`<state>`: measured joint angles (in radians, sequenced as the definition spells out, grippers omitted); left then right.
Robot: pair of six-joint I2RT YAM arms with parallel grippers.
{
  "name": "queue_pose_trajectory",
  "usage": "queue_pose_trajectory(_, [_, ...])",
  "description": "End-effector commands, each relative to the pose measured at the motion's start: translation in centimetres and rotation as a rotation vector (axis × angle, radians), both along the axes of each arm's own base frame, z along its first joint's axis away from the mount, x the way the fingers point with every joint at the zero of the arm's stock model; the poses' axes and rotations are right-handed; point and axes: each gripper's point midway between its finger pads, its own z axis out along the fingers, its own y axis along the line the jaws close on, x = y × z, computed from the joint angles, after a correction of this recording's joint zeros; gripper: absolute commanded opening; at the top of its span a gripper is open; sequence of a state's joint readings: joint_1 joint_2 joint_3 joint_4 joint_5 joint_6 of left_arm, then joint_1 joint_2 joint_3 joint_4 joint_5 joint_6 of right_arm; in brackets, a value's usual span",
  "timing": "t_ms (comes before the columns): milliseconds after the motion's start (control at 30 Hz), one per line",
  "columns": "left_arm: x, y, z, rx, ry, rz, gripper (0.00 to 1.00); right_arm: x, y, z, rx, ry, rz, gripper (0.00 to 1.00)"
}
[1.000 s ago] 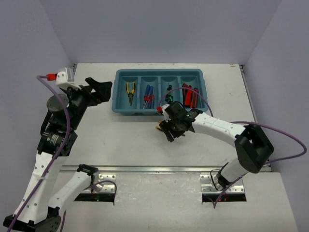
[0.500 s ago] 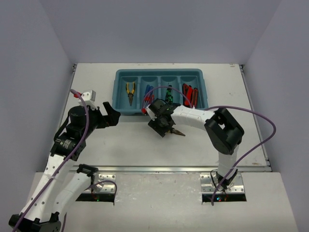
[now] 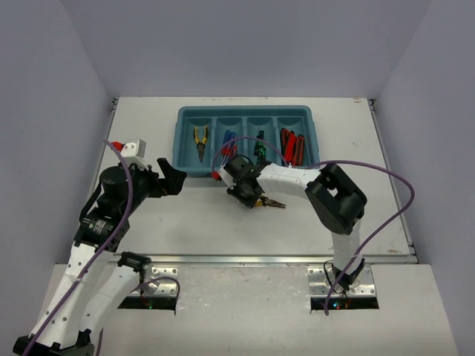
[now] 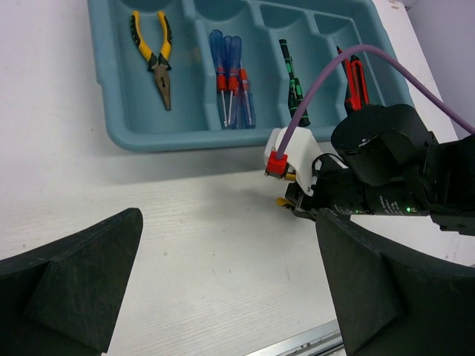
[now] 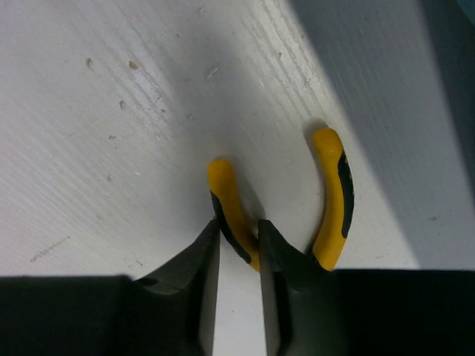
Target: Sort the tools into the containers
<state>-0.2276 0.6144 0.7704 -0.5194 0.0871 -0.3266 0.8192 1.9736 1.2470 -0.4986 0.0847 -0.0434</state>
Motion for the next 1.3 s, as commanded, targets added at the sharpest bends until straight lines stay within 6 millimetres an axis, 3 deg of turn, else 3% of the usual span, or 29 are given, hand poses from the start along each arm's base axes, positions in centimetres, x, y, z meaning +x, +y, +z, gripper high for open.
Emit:
queue_pose_trajectory(0, [0.4,-0.4,1.2,-0.009,-0.057,-0.022,1.0,-1.7,0.6,-1.2,0.001,0.034,0.017,0.19])
queue_pose_trajectory(67, [0.4,-0.4,1.2,-0.01,-0.058,-0.026,1.0,-1.8,0.6,-1.6,-0.019,0.033,0.024,0.19])
queue_pose_trajectory(167, [0.3,-0.6,1.2,-0.011,-0.059,-0.035,1.0,-2.3,0.9,-1.7,-0.02,0.049,0.034,0.04])
queue_pose_trajectory(300, [0.2,-0.7,1.4,-0.016,-0.066,-0.042,1.0,-3.4,2.8,0.8,0.087,0.067,0.024,0.0])
queue_pose_trajectory(467, [-0.1,-1.1,1.8,-0.027,-0.07,-0.067,1.0,-5.1,5.3,7.7,0.331,0.076,0.008,0.0])
queue_pose_trajectory(567, [-0.9,-1.9,2.7,-0.069,-0.083,-0.113,1.0,-6.1,6.3,14.5,0.56,0.056,0.021,0.0])
queue_pose_trajectory(700, [-1.7,-3.1,3.8,-0.139,-0.132,-0.168,1.0,-6.7,5.5,20.7,0.769,0.044,-0.021,0.0])
queue_pose_trajectory(733, [-2.0,-3.5,3.7,-0.162,-0.127,-0.188,1.0,-6.9,5.4,21.3,0.798,0.067,-0.035,0.0])
queue_pose_trajectory(867, [-3.6,-7.0,5.8,-0.338,-0.234,-0.39,1.0,-8.4,5.1,27.1,1.025,0.072,-0.009,0.0])
queue_pose_trajectory(933, [-4.6,-7.9,6.2,-0.39,-0.254,-0.458,1.0,-8.8,5.2,28.4,1.066,0.082,-0.007,0.0])
queue_pose_trajectory(1067, [-7.3,-9.2,9.2,-0.442,-0.401,-0.632,1.0,-11.7,5.8,32.6,1.2,0.185,0.142,0.0])
queue_pose_trajectory(1133, [-8.8,-10.1,9.0,-0.469,-0.399,-0.745,1.0,-13.1,6.1,34.5,1.272,0.257,0.175,0.0])
queue_pose_trajectory(1267, [-9.6,-10.6,8.6,-0.495,-0.453,-0.812,1.0,-14.2,6.1,37.4,1.363,0.273,0.243,0.0])
